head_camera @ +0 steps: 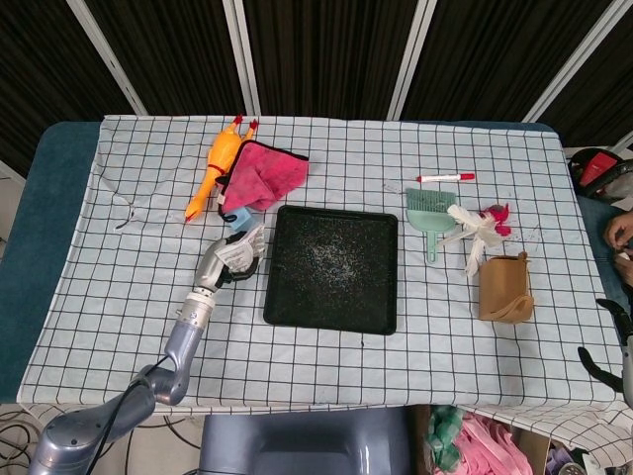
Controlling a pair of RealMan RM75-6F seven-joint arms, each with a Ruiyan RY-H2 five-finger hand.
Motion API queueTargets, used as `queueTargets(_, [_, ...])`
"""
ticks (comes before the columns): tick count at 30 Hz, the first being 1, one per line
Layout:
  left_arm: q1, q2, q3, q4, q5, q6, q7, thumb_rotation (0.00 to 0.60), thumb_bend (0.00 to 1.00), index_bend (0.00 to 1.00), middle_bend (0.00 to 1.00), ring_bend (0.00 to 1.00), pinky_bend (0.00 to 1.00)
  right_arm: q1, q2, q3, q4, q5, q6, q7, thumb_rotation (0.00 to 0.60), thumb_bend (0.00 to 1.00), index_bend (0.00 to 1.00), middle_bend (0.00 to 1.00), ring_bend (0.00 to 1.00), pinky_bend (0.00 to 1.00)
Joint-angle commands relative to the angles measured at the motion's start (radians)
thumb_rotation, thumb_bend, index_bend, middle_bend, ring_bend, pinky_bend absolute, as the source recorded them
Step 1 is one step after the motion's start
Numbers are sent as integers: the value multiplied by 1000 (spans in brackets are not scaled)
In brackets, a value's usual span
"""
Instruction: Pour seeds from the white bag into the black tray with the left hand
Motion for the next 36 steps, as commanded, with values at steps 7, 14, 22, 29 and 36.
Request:
queueTargets(7, [2,17,-1,-28,24,75,3,600,639,474,493,361,512,0,2,0,1,0,-1,7,600,190,244,47,147,305])
queueTargets(14, [9,96,-6,-181,65,192,104,600,673,476,497,373,532,-2,3,1,-2,0,2,8,600,191,244,39,146,305])
queueTargets(22, [-30,334,-62,-591,0,70,449,600,672,482,502,378,532,-2,4,1,0,6,-2,7,600,191,244,39,146,305])
queueTargets(29, [-110,473,-117,-769,-101,-108,659,600,672,498,521,383,532,-1,1,10,13,31,-10,11,600,190,244,39,146,306])
queueTargets(36, [-188,540,-145,-801,-214,-250,789,600,674,506,531,390,532,-6,2,19,26,59,-12,14,600,191,244,40,146,305])
